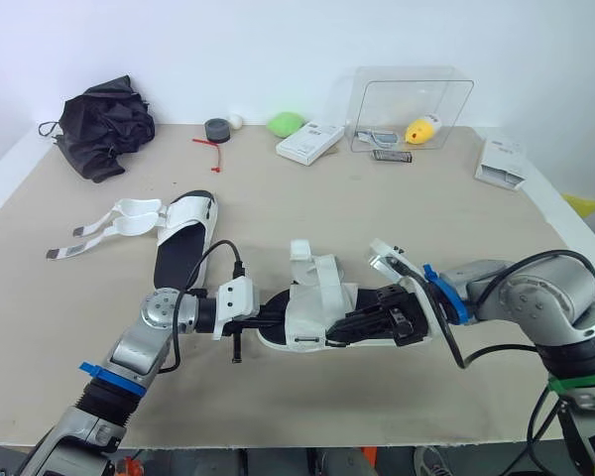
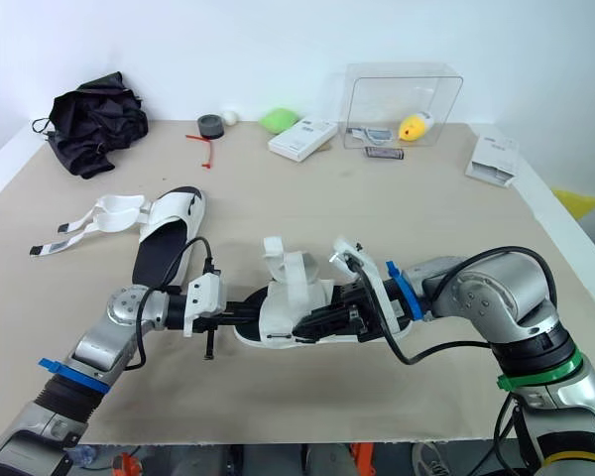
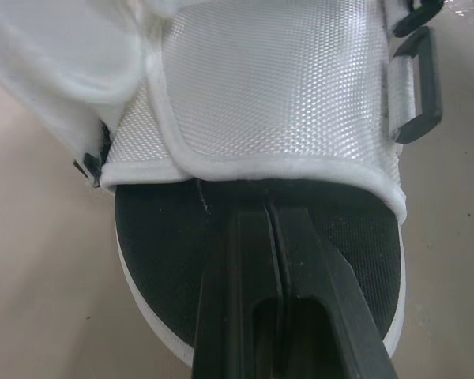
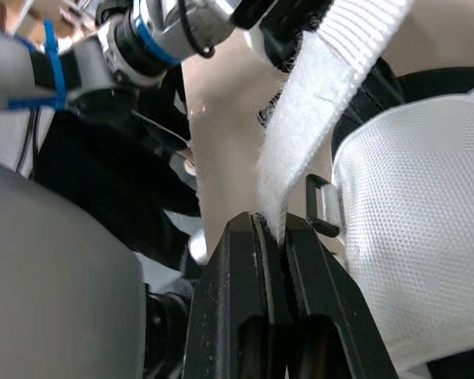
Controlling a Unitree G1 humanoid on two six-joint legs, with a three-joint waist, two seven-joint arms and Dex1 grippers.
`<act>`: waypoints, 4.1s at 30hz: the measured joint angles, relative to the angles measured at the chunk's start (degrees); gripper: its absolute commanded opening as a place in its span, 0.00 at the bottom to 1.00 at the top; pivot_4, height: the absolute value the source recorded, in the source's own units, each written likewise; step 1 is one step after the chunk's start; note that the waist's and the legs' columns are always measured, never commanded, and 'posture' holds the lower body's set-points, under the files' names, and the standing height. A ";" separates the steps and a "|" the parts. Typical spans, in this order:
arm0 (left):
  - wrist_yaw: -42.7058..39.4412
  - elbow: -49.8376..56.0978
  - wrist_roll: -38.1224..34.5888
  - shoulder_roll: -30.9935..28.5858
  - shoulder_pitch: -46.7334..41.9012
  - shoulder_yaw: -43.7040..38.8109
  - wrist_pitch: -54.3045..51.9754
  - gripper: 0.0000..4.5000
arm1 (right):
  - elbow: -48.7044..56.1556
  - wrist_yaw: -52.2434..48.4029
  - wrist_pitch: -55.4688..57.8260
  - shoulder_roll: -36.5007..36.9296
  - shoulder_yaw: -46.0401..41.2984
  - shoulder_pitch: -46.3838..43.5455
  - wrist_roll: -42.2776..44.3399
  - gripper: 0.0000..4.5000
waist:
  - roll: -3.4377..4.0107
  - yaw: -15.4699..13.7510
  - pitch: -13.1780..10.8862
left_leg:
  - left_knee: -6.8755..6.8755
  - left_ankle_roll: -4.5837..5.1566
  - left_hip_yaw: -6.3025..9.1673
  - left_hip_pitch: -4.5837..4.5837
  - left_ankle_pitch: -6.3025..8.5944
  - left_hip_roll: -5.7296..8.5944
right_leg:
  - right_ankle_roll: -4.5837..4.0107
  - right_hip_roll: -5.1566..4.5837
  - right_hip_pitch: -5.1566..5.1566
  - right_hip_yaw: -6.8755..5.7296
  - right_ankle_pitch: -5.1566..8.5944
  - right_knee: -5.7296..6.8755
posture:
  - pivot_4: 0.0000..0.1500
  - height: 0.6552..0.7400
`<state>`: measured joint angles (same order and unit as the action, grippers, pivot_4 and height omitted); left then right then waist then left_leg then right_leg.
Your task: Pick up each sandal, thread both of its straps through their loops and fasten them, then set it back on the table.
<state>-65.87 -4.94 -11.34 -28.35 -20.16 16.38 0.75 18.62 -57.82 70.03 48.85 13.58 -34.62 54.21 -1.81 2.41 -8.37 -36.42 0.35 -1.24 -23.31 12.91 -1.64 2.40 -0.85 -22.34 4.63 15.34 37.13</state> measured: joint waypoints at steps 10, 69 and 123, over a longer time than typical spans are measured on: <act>0.27 -0.30 0.04 -0.90 0.47 -0.28 -1.14 0.00 | -3.64 3.30 -1.68 -3.79 2.01 -0.26 -7.64 0.02 | -0.03 0.19 0.91 | 0.00 0.00 0.03 0.33 -0.01 -0.33 | -0.25 0.21 0.17 -0.22 0.13 0.04 | 1.00 1.00; -0.10 -1.86 -0.29 -0.44 -0.63 0.57 -1.08 0.00 | 11.02 29.14 7.04 -9.40 -17.50 18.74 17.20 0.96 | 0.31 -0.67 0.97 | -0.12 -0.01 0.78 0.27 0.07 -0.23 | -0.17 0.48 0.46 -0.41 0.47 0.15 | 1.00 1.00; -0.04 -1.30 -0.12 0.12 -0.75 1.42 -0.84 0.00 | 8.41 19.75 -5.90 -2.35 -17.10 14.43 13.53 0.01 | 0.25 -1.16 0.87 | -0.11 -0.13 0.92 0.18 0.08 -0.02 | -0.23 0.26 0.52 -0.52 0.47 0.06 | 1.00 1.00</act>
<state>-65.91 -6.23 -11.45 -28.23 -20.91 17.80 -0.10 27.03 -38.08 64.13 46.50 -3.51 -20.19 67.74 -1.56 1.25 -7.50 -36.54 0.22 -0.32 -23.13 12.99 -1.66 2.17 -0.59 -21.82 4.12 15.81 37.20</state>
